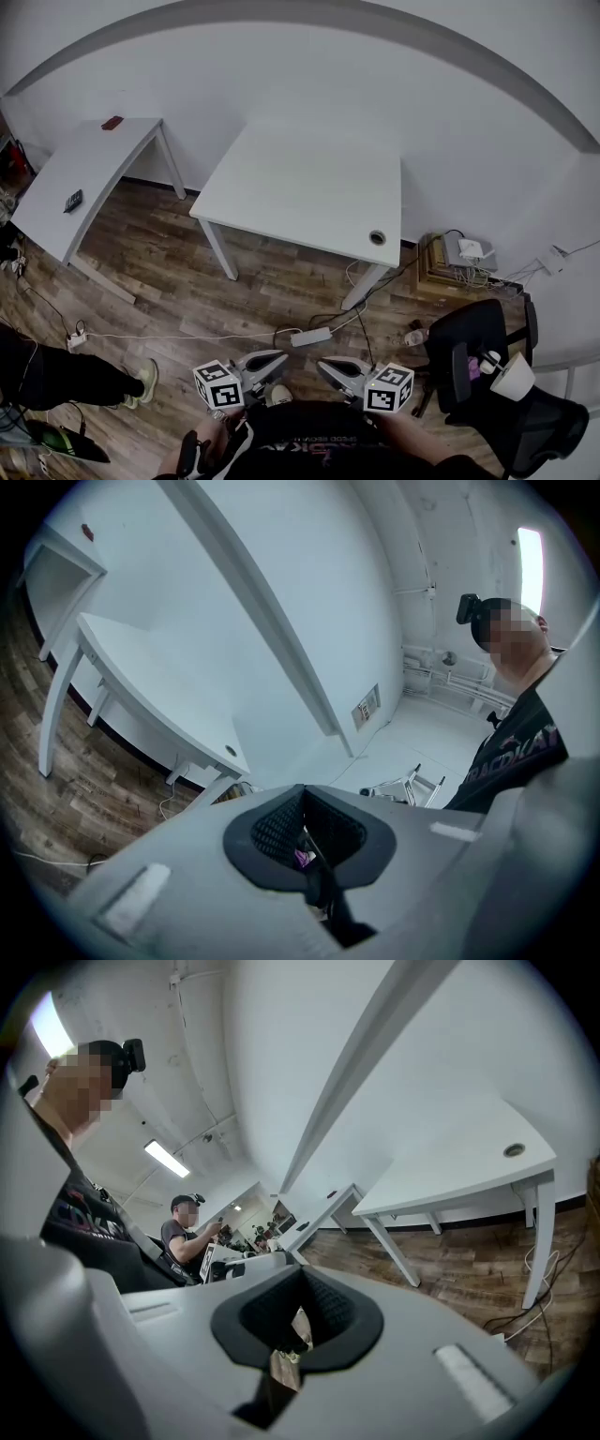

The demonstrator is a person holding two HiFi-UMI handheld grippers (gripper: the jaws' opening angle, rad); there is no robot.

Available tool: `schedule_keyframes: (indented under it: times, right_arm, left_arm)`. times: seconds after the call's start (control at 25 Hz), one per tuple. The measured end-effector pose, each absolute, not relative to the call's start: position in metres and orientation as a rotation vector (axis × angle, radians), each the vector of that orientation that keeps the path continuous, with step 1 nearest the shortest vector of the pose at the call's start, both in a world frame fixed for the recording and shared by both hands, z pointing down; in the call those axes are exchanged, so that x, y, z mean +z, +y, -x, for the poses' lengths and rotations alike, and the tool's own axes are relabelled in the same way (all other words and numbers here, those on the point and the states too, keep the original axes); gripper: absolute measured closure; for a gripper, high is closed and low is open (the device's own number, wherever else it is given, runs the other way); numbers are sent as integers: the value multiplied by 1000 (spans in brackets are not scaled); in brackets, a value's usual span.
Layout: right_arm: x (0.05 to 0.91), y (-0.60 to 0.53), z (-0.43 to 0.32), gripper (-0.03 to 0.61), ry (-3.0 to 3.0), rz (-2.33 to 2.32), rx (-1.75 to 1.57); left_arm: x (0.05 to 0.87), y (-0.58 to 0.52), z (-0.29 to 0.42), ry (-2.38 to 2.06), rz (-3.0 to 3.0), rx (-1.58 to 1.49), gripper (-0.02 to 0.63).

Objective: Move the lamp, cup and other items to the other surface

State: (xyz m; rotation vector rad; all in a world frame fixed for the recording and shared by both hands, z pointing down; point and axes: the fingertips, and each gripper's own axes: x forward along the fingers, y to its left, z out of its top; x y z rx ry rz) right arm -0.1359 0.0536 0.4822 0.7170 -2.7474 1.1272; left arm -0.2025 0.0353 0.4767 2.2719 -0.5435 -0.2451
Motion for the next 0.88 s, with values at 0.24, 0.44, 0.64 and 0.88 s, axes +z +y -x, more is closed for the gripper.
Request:
schedule_keyframes:
  times: [0.24,0.44,0.64,0.88]
  right_arm:
    - [482,57,132,575,-2749,-720,1115]
    - [483,58,131,575,-2745,-712,1099]
    - [484,60,132,575,-2745,-702,1087]
    - [485,58,132,575,-2747,-707,1092]
  left_arm:
    - [479,38,195,-523,-2269,-239,617]
    - [478,38,194,-523,-2264,-239,617]
    - [481,38,192,-513,-2279,-256,617]
    - [479,37,192,-521,-2270,-235,618]
